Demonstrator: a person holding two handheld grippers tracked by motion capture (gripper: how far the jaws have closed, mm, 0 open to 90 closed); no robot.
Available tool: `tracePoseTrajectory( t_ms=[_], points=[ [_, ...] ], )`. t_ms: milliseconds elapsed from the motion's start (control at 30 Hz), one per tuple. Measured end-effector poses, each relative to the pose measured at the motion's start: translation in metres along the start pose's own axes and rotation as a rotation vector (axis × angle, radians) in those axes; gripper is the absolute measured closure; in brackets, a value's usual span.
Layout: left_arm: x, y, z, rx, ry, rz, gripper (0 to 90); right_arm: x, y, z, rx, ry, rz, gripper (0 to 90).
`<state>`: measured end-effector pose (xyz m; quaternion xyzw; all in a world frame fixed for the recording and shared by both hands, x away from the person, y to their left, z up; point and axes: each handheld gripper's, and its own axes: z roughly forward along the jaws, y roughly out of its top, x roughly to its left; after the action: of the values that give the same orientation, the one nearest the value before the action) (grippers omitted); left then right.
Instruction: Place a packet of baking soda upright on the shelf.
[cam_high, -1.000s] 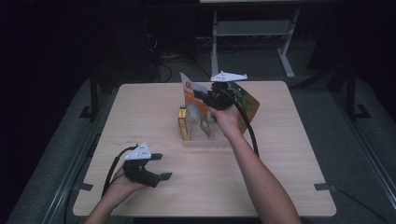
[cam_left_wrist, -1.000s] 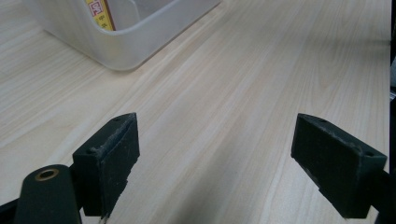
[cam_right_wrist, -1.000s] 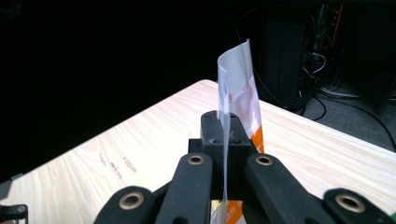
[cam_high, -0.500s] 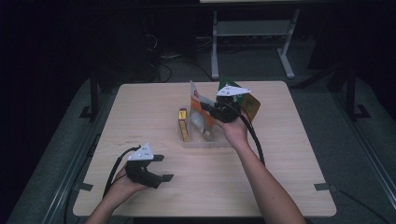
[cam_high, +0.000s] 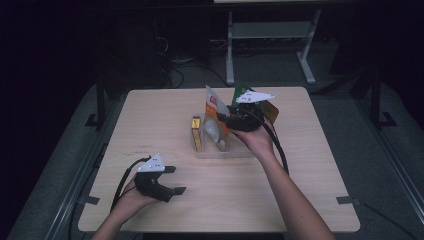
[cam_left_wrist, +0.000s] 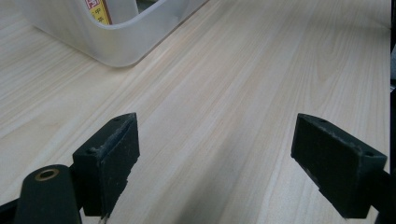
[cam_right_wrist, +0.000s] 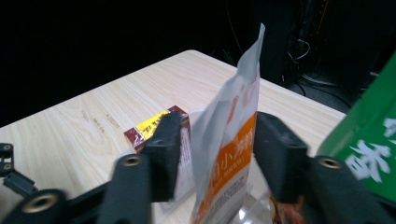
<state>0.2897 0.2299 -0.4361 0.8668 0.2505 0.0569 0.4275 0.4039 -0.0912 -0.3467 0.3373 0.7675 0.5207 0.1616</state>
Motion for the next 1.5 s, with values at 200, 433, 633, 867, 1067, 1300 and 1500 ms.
tracePoseTrajectory(
  t_ms=[200, 433, 633, 867, 1067, 1300, 1500],
  points=[
    [0.002, -0.001, 0.0, 0.004, -0.001, 0.004, 14.8, -0.001, -0.002, -0.008, 0.022, 0.009, 0.001, 37.6],
    [0.001, -0.002, -0.001, 0.01, 0.001, 0.005, 14.8, 0.001, -0.013, -0.029, 0.044, 0.006, -0.014, 30.5],
    [-0.001, -0.002, 0.0, 0.021, -0.004, 0.017, 14.8, 0.002, -0.029, -0.046, 0.063, 0.0, -0.05, 29.3],
    [-0.002, -0.002, 0.002, 0.025, -0.014, 0.025, 14.8, 0.004, -0.049, -0.063, 0.082, 0.037, -0.073, 27.7],
    [-0.004, -0.003, 0.005, 0.035, -0.029, 0.032, 14.8, 0.009, -0.069, -0.067, 0.146, 0.083, -0.105, 26.7],
    [-0.007, -0.004, 0.009, 0.058, -0.045, 0.035, 14.8, 0.021, -0.091, -0.066, 0.21, 0.133, -0.125, 26.8],
    [-0.009, -0.005, 0.014, 0.117, -0.068, 0.084, 14.8, 0.032, -0.113, -0.062, 0.3, 0.162, -0.153, 26.8]
  ],
)
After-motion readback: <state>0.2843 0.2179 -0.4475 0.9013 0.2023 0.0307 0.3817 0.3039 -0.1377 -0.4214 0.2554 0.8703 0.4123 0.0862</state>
